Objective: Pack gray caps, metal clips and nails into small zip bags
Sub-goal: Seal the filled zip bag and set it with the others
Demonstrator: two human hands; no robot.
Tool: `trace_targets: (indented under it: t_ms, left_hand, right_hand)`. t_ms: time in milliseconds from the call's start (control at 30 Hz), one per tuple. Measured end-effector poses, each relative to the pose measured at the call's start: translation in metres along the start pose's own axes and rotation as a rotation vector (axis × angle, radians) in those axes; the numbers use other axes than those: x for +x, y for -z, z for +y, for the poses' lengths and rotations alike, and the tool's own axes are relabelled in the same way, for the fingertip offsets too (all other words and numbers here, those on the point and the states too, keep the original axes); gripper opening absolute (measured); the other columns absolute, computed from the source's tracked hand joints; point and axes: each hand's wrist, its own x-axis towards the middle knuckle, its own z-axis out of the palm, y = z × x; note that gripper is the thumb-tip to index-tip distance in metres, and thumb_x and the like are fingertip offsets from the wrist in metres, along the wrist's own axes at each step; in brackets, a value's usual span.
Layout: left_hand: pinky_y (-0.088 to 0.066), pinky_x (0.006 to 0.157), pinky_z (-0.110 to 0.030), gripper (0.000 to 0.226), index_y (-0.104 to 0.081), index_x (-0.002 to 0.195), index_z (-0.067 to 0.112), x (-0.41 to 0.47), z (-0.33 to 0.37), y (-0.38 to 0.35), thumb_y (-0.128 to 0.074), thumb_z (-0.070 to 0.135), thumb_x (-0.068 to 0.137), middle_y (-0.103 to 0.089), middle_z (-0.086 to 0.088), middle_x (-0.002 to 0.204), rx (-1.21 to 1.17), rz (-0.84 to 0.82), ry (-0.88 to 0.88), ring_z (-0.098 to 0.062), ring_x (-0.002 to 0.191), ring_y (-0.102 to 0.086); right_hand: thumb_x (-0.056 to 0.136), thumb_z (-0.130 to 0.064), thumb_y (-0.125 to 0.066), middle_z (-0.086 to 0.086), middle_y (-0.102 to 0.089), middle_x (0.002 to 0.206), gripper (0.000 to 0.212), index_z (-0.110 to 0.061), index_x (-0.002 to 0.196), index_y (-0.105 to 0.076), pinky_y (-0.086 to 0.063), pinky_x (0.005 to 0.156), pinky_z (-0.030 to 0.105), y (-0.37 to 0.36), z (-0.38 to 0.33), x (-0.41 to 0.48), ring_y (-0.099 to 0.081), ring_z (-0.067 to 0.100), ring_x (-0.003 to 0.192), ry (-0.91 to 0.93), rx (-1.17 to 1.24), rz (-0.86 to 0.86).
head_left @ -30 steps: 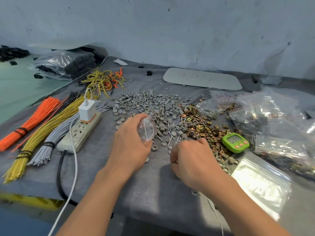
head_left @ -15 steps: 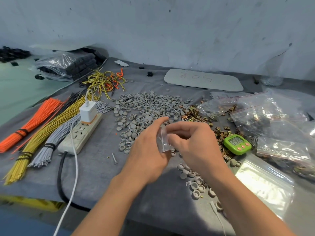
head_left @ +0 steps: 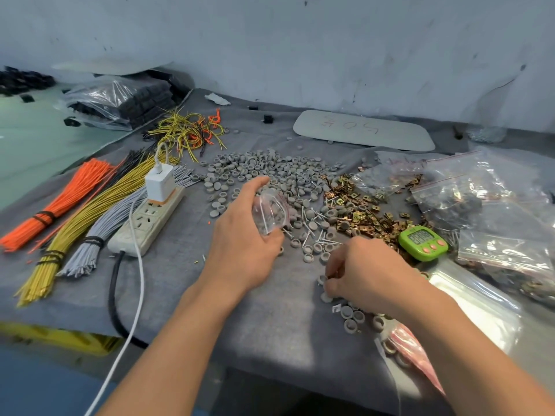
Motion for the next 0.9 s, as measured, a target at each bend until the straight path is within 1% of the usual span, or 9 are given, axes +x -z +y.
trace_targets:
  t_ms: [133,200,333,467,633,700,767,833,900]
  left_hand:
    - [-0.039,0.091,-0.024,0.081,-0.038,0.148,0.046,-0.002,0.002,-0.001,-0.076,0.015,0.082,-0.062,0.011,0.128,0.047,-0.005,-0.01,-0.012,0.107,-0.058]
    - [-0.038,0.091,-0.023,0.082,-0.038,0.147,0.047,-0.004,0.004,-0.001,-0.076,0.015,0.081,-0.062,0.009,0.125,0.065,-0.015,-0.012,-0.011,0.103,-0.054]
    - [-0.042,0.08,-0.028,0.084,-0.04,0.144,0.049,-0.005,0.01,-0.002,-0.078,0.014,0.078,-0.061,0.008,0.1,0.086,-0.037,-0.019,-0.017,0.082,-0.052]
    - [-0.041,0.08,-0.028,0.086,-0.038,0.145,0.049,-0.006,0.012,0.0,-0.079,0.014,0.078,-0.061,0.011,0.107,0.111,-0.054,-0.045,-0.017,0.084,-0.053]
    - [-0.036,0.083,-0.019,0.083,-0.041,0.146,0.045,-0.013,0.007,-0.004,-0.077,0.013,0.078,-0.057,0.014,0.108,0.098,-0.036,-0.073,-0.013,0.091,-0.053]
    - [-0.036,0.093,-0.019,0.085,-0.04,0.148,0.043,-0.018,0.003,-0.009,-0.078,0.012,0.079,-0.061,0.011,0.125,0.094,-0.051,-0.081,-0.014,0.11,-0.058]
    - [-0.035,0.101,-0.021,0.086,-0.04,0.151,0.041,-0.021,0.0,-0.014,-0.08,0.014,0.079,-0.058,0.009,0.14,0.112,-0.082,-0.095,-0.015,0.123,-0.056]
    - [-0.032,0.105,-0.021,0.088,-0.039,0.153,0.038,-0.02,-0.001,-0.019,-0.081,0.016,0.079,-0.055,0.009,0.146,0.141,-0.121,-0.109,-0.015,0.13,-0.052]
    - [-0.027,0.104,-0.016,0.088,-0.041,0.153,0.037,-0.02,0.0,-0.024,-0.082,0.018,0.078,-0.054,0.011,0.147,0.142,-0.157,-0.123,-0.012,0.132,-0.05]
  right_hand:
    - [0.081,-0.03,-0.072,-0.001,-0.074,0.079,0.01,-0.021,0.085,-0.075,-0.059,0.075,0.036,-0.01,-0.008,0.0,-0.07,0.027,0.079,0.04,-0.053,0.022]
    - [0.082,-0.028,-0.073,0.0,-0.074,0.077,0.008,-0.021,0.083,-0.075,-0.054,0.079,0.035,-0.012,-0.012,0.0,-0.069,0.028,0.081,0.044,-0.044,0.039]
    - [0.081,-0.027,-0.072,-0.001,-0.071,0.073,0.008,-0.02,0.076,-0.074,-0.044,0.078,0.033,-0.016,-0.015,0.002,-0.066,0.026,0.08,0.068,-0.089,0.081]
    - [0.086,-0.038,-0.069,-0.003,-0.072,0.086,0.015,-0.024,0.091,-0.073,-0.039,0.092,0.039,-0.02,-0.018,0.003,-0.065,0.026,0.092,0.113,-0.138,0.125]
    - [0.084,-0.029,-0.07,-0.002,-0.072,0.084,0.007,-0.025,0.086,-0.075,-0.035,0.08,0.035,-0.02,-0.023,-0.001,-0.065,0.027,0.091,0.146,-0.119,0.191]
    - [0.085,-0.028,-0.073,-0.003,-0.074,0.091,0.006,-0.028,0.088,-0.078,-0.045,0.085,0.033,-0.014,-0.02,-0.003,-0.065,0.023,0.092,0.105,0.01,0.264]
    - [0.086,-0.03,-0.078,-0.015,-0.073,0.093,0.003,-0.03,0.089,-0.08,-0.053,0.086,0.026,-0.006,-0.013,-0.004,-0.064,0.006,0.088,0.06,0.256,0.364]
    - [0.083,-0.031,-0.084,-0.027,-0.066,0.073,0.004,-0.033,0.084,-0.08,-0.042,0.064,0.003,0.0,-0.009,-0.006,-0.057,-0.012,0.068,0.051,0.504,0.443]
    - [0.08,-0.033,-0.087,-0.026,-0.066,0.075,0.008,-0.036,0.08,-0.079,-0.038,0.059,0.004,0.003,-0.008,-0.008,-0.056,-0.014,0.066,0.073,0.609,0.46]
